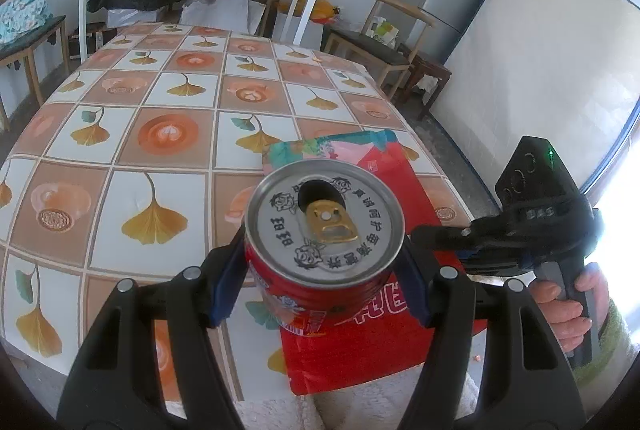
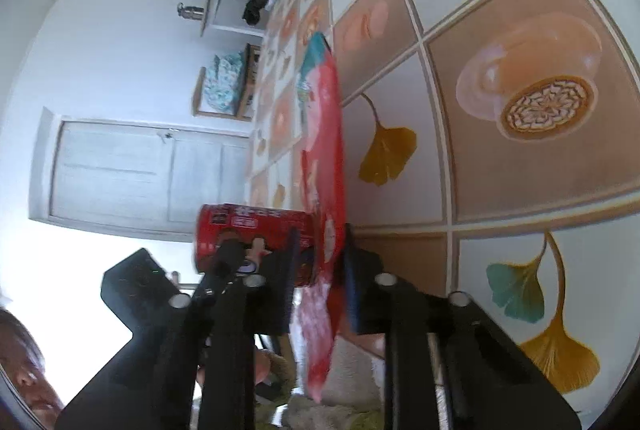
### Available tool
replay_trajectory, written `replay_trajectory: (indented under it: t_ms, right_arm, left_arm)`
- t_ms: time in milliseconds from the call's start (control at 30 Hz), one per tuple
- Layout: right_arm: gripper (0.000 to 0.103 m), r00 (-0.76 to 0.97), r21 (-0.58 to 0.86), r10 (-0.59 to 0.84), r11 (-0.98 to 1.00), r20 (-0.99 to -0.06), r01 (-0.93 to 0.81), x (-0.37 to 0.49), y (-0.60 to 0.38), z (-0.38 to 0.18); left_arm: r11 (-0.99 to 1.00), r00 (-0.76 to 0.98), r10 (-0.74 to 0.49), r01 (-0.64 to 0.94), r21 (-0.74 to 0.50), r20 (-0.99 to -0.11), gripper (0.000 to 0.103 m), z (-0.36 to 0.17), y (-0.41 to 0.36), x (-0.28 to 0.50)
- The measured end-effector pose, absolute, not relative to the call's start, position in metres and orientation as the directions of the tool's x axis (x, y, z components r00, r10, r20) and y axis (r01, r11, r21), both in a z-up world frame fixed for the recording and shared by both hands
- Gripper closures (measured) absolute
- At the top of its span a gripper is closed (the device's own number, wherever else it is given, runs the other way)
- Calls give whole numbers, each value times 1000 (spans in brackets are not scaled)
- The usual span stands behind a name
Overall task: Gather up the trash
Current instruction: 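Lift the red can with the left tool while the right tool lifts the snack bag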
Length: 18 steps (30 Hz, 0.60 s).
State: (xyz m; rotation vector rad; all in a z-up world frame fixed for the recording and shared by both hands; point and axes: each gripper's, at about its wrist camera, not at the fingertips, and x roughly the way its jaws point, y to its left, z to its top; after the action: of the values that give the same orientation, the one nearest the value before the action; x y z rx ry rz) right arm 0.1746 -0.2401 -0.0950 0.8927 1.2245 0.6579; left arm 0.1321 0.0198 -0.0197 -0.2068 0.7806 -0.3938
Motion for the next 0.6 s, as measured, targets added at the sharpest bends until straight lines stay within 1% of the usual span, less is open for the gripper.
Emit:
replay_trajectory:
  t_ms: [33, 200, 367, 600]
  right_arm:
    - [97, 242, 848, 819, 528, -520, 33, 176, -241, -93]
    - [98, 304, 803, 763, 596, -570, 10, 174, -256, -81]
    - [98, 362, 768, 710, 640, -604, 25, 168, -285, -72]
    - [99, 444, 789, 700, 613, -559, 27, 149, -326, -56]
  left_arm:
    - [906, 641, -421, 268, -328, -641, 40, -20, 20, 132]
    - [914, 639, -405, 278, -295, -654, 39, -18, 15, 133]
    - [920, 641, -392, 284, -271, -660, 37, -19, 12, 137]
    - [928, 655, -372, 275, -252, -658, 38, -19, 12, 137]
